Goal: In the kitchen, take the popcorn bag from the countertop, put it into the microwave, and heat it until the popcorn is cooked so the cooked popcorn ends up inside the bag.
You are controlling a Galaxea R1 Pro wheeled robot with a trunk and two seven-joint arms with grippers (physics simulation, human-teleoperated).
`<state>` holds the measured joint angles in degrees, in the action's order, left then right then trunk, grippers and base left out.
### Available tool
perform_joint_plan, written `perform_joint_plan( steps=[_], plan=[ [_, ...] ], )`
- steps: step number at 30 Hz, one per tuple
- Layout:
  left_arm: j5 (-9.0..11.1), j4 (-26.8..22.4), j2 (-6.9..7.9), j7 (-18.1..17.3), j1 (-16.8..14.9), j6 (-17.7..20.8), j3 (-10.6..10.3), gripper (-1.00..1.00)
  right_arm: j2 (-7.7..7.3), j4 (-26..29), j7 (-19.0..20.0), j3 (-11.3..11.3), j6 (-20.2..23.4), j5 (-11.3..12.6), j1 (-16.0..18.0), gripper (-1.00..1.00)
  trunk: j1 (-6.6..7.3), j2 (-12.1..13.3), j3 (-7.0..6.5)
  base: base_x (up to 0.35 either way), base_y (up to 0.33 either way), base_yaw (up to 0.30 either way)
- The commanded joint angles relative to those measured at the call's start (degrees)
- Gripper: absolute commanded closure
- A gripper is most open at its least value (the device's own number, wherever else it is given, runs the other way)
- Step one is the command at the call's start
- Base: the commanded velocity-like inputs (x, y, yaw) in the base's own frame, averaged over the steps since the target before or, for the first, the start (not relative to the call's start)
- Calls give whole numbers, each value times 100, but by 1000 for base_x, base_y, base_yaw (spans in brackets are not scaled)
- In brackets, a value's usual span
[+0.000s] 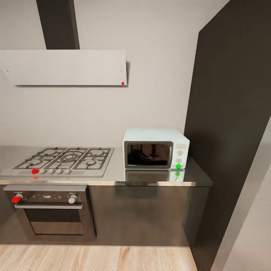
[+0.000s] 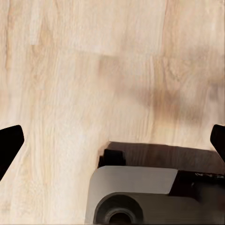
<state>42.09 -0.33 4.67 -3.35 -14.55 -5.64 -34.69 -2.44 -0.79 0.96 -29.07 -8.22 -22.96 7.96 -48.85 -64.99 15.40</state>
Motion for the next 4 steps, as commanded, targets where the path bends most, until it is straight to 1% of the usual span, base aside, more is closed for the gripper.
perform_joint_plan(
  steps=[1, 2, 3, 4],
  plan=[
    [63, 6, 8, -26, -4, -16, -38, -100, 5, -9, 10, -58, -22, -22, 4, 100, 0, -5, 7, 0, 0, 0],
    [63, 6, 8, -26, -4, -16, -38, -100, 53, -14, 12, 65, -28, -169, 4, 100, 0, -5, 7, 0, 0, 0],
    [63, 6, 8, -26, -4, -16, -38, -100, 94, -17, -25, 448, -23, -679, 4, 100, 0, -5, 7, 0, 0, 0],
    [63, 6, 8, -26, -4, -16, -38, -100, 101, -17, -35, 534, -22, -807, 4, 100, 0, -5, 7, 0, 0, 0]
  ],
)
